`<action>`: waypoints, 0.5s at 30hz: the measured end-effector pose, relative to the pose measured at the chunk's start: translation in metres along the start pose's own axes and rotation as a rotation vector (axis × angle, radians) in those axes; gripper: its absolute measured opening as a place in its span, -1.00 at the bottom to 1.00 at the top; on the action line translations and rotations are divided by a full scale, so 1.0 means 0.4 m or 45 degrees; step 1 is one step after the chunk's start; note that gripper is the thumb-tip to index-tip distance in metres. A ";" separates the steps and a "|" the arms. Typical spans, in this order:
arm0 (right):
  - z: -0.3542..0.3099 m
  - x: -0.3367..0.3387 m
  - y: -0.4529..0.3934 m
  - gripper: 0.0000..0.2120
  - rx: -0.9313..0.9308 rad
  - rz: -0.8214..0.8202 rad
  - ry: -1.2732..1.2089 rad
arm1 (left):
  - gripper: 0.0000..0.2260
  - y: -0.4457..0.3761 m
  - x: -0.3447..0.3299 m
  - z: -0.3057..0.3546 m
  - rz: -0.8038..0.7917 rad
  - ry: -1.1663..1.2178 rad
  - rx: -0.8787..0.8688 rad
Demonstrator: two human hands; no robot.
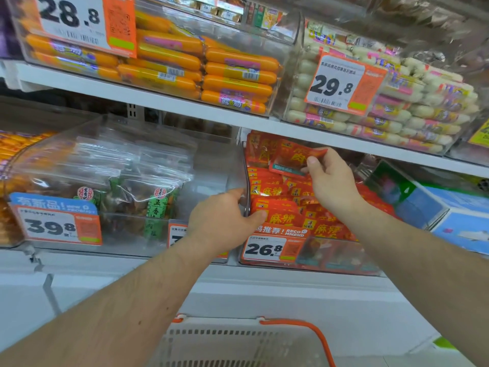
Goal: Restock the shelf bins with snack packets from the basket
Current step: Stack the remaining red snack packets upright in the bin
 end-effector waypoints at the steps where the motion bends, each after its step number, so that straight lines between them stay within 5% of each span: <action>1: -0.001 -0.003 -0.003 -0.92 -0.002 -0.005 0.012 | -0.55 -0.001 -0.002 -0.001 0.002 -0.007 -0.004; 15: -0.059 -0.056 -0.054 -0.84 0.213 -0.214 0.313 | -0.58 -0.007 -0.009 -0.004 0.004 -0.070 -0.025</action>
Point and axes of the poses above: each hand's wrist, its own y-axis away from the middle knuckle, its own x-axis out of the back of the hand, z = x × y, the point moved 2 cm from there along -y, towards the middle knuckle, and after that the axes turned 5 degrees about x, right-handed, at the moved point
